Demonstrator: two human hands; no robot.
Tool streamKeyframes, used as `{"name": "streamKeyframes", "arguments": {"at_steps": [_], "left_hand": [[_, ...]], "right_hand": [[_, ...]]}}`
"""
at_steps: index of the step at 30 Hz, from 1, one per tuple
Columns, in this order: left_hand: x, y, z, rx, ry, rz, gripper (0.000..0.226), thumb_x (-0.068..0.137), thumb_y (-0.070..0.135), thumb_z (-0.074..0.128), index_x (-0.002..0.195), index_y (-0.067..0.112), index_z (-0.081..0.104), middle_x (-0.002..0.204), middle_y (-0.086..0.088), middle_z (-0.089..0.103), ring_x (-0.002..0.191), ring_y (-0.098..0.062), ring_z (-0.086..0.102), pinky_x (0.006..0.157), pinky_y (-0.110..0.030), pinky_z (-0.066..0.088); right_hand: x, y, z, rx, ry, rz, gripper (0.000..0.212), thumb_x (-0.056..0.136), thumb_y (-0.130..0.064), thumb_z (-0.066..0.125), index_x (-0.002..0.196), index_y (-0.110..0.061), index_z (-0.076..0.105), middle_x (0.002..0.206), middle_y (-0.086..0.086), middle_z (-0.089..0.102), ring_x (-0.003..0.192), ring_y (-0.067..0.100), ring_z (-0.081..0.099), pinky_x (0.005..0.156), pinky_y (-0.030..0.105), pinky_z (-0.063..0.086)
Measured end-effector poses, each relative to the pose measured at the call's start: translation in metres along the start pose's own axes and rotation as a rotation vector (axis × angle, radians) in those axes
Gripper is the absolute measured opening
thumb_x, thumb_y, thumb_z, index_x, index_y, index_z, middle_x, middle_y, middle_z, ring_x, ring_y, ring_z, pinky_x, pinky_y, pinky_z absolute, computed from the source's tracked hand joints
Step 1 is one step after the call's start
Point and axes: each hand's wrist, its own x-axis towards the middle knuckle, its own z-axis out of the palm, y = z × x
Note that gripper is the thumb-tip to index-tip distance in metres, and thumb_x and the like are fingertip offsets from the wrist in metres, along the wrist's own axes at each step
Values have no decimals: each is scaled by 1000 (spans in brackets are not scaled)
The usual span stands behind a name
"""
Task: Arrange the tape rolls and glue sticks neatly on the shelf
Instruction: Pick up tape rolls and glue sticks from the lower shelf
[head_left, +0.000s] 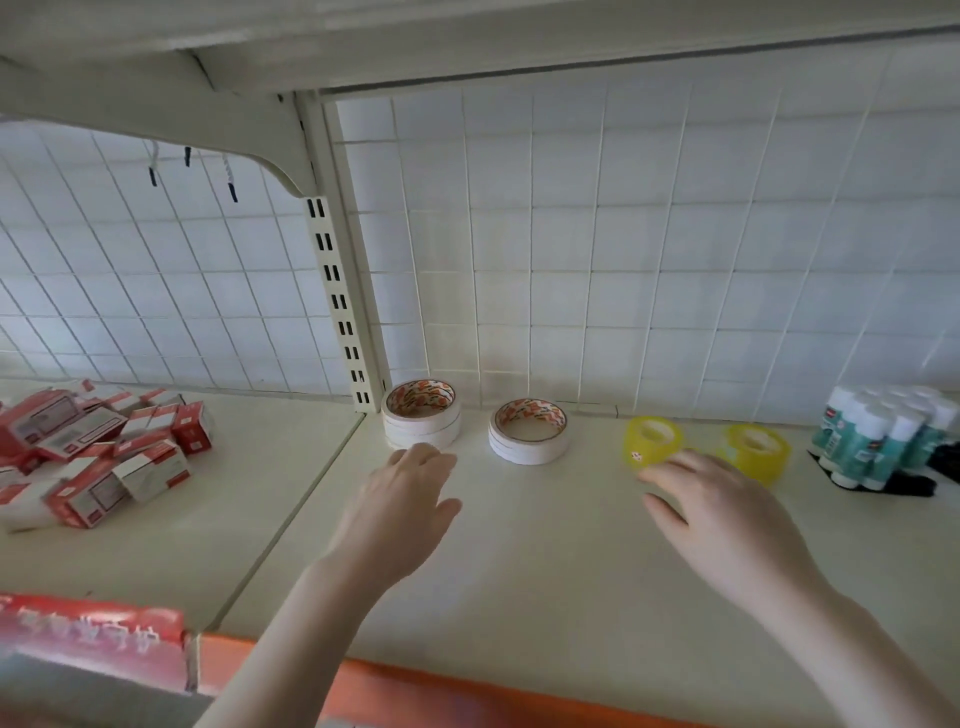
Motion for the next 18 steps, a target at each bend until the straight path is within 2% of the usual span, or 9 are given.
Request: {"name": "streamKeyframes", "arguments": {"at_steps": [7,11,15,18], "left_hand": [[-33,41,7,-28,76,58,42,95,36,46,135,23,42,131,7,45,121,-15,41,93,-28,39],[-40,72,12,-81,88,155,42,93,35,49,132,21,46,129,4,48,119,-19,43,93,-29,39],[-42,120,17,-141,82,223,42,91,33,54,130,20,50,130,1,50,120,-22,45,93,-33,39],[-44,168,25,-152,60,300,45,92,36,51,134,23,46,135,3,47,124,-20,42,97,-32,36]], "right_hand": [[-70,16,-21,-136,86,205,23,56,-7,85,73,-6,70,66,12,63,60,35,63,51,40,54],[-114,30,-45,-208,146,366,21,61,-7,82,76,-3,68,68,15,62,62,38,60,55,44,53],[-155,50,-75,-297,187,452,20,63,-11,82,76,-6,68,69,13,62,63,36,60,56,42,52],[-184,74,-100,-354,203,529,20,70,-17,78,86,-8,71,75,9,64,69,32,61,60,39,51]]}}
